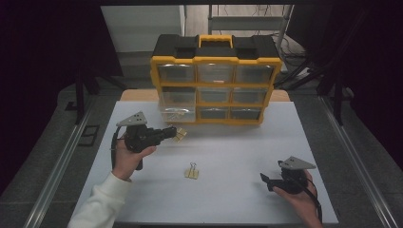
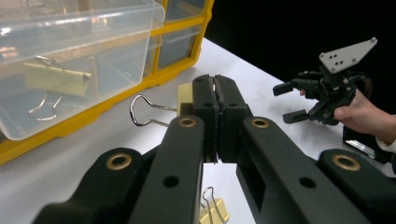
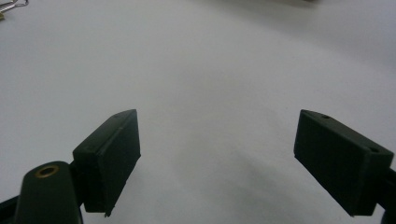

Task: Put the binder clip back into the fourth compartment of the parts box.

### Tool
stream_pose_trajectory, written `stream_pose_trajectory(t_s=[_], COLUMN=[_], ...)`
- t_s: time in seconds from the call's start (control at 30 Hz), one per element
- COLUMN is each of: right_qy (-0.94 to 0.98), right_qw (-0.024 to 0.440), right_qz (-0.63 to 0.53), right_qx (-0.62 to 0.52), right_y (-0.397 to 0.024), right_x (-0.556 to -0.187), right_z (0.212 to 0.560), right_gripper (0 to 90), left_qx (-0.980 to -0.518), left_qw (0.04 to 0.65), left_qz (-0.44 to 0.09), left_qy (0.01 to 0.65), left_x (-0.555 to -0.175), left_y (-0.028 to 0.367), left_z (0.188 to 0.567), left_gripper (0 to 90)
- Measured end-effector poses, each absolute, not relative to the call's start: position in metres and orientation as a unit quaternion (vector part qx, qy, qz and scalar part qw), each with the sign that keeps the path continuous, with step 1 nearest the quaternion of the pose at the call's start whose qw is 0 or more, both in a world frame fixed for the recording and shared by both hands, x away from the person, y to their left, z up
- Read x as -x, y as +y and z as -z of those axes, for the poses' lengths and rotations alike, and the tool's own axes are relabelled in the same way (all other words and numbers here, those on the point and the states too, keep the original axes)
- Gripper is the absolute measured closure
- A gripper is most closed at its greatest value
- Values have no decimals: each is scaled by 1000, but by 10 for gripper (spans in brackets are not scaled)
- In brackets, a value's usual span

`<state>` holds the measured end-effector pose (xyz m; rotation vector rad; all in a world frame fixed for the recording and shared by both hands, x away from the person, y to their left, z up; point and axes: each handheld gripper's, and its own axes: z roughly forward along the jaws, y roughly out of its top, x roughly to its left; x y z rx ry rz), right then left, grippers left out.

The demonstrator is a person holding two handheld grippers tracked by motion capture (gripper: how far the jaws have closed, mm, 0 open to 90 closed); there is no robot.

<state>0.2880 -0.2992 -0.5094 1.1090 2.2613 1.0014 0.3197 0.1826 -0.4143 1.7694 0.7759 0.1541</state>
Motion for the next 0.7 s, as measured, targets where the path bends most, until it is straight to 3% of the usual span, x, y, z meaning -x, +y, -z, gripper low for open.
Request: stream_pose_trajectory(t_s=[0.7], right_qy=[816], right_qw=[214], right_qz=[-360], right_qx=[-399], right_y=[-299], right_x=[-288], right_z=[510], right_gripper=[152], left_qx=[-742], left_qw=[581], left_qz=[-73], left_qy=[326], left_x=[-319], left_y=[182], left_z=[406], left_gripper=[885])
